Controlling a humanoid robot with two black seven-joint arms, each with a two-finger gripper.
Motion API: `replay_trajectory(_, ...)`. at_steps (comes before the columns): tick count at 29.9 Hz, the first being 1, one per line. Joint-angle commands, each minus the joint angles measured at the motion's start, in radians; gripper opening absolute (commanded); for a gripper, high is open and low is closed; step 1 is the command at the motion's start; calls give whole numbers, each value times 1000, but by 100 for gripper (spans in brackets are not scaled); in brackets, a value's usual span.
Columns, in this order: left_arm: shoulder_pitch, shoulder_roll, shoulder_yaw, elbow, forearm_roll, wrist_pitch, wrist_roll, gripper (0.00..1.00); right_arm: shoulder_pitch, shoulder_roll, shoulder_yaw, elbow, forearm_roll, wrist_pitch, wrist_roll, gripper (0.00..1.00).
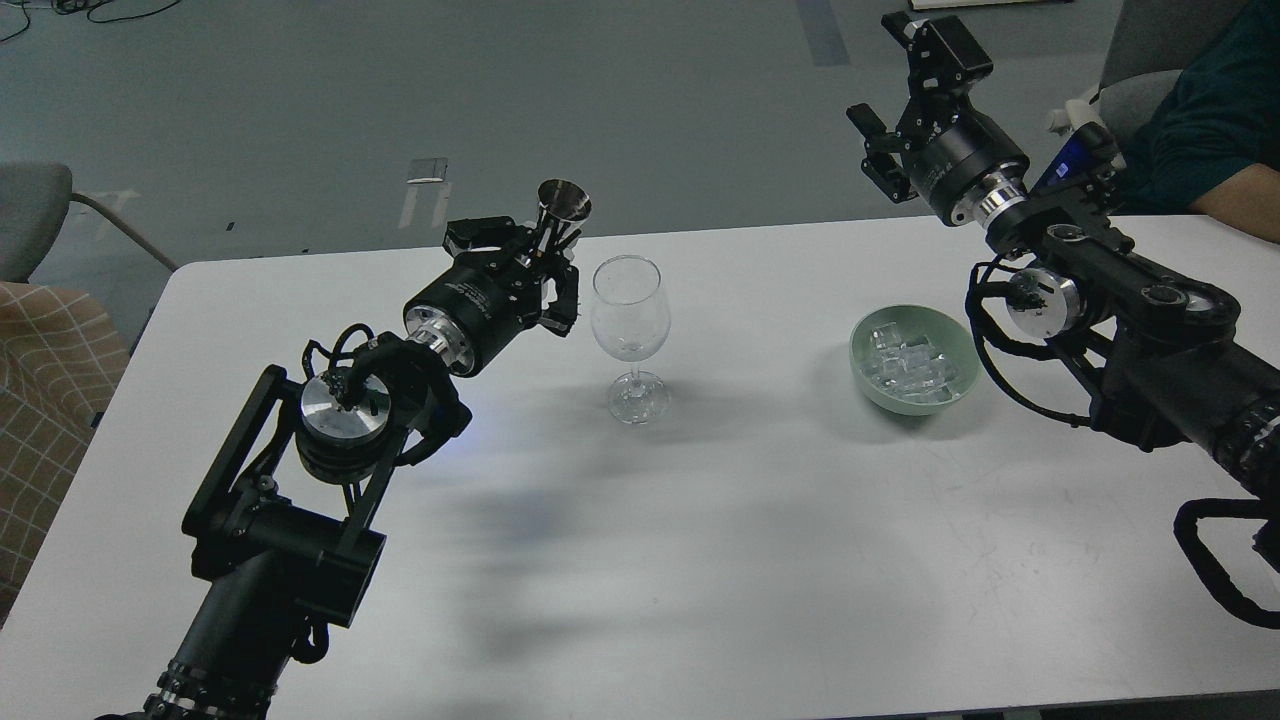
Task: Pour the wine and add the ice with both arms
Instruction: 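Tilt the jigger over the wine glass rim with the left gripper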
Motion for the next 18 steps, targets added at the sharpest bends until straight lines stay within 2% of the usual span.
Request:
replay_trajectory(1, 6, 0, 5, -7, 12, -7, -2, 0, 0, 0, 0, 0, 0, 0, 0, 100)
replay_trajectory(18, 16, 12, 30, -8, 158, -69, -8, 0, -3, 10, 0, 0, 0, -5, 0, 100)
